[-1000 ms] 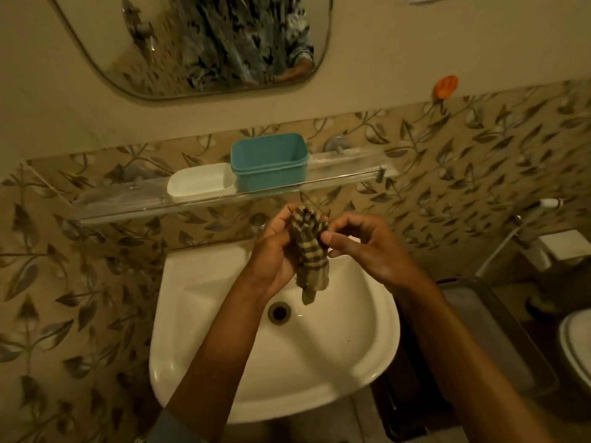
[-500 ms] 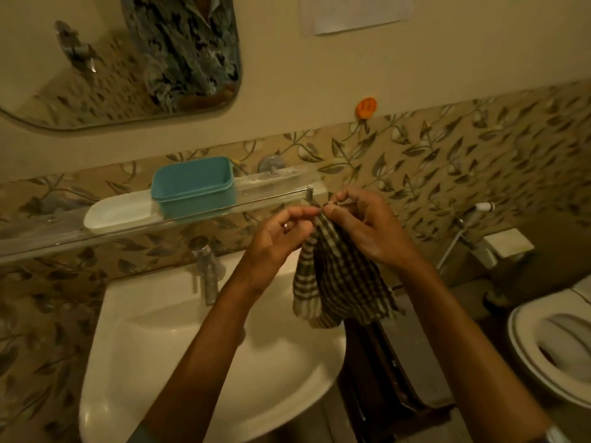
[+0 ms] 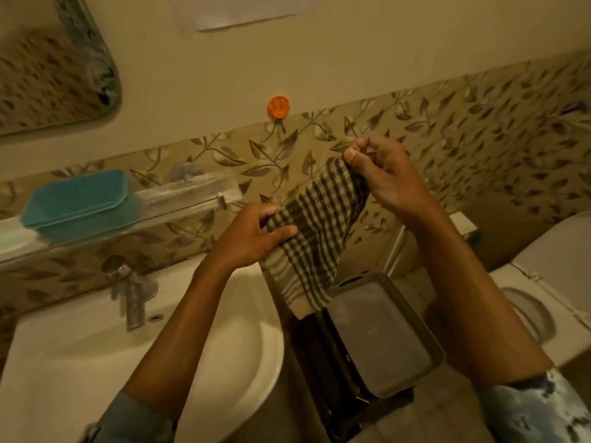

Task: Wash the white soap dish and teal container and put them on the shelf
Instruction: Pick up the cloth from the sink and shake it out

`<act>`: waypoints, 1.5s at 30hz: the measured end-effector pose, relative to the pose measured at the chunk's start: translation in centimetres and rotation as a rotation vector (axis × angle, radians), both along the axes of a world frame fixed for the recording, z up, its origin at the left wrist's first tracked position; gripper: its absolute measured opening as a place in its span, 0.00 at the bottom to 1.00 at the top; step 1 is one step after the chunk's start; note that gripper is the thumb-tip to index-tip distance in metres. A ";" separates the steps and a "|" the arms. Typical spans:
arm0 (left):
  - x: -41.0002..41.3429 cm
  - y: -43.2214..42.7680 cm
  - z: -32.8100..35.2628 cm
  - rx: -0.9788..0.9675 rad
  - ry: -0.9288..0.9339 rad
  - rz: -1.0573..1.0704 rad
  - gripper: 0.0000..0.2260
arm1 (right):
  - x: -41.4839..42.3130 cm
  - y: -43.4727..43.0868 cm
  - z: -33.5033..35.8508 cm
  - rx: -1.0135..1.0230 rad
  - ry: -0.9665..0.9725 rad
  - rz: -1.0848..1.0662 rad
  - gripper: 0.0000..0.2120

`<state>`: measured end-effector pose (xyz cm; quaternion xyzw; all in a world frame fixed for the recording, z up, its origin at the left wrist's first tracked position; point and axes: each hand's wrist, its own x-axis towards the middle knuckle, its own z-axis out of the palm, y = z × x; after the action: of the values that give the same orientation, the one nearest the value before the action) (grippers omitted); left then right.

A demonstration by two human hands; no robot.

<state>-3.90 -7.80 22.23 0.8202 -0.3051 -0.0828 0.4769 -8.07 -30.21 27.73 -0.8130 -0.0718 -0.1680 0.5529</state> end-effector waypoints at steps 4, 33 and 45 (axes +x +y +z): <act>0.4 -1.7 -3.1 0.018 -0.010 0.053 0.07 | -0.5 -4.7 -1.7 -0.016 0.060 -0.076 0.06; 5.4 -21.2 -29.7 0.473 -0.081 0.120 0.12 | 4.5 -21.9 -34.2 -0.159 0.409 -0.133 0.02; -7.6 -23.9 -45.7 0.610 0.213 -0.036 0.11 | -6.3 -23.3 -50.3 -0.296 0.706 -0.059 0.07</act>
<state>-11.51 -31.71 -23.44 0.9064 -0.2293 -0.2641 0.2369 -14.36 -53.51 -22.58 -0.8936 0.1230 0.1188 0.4150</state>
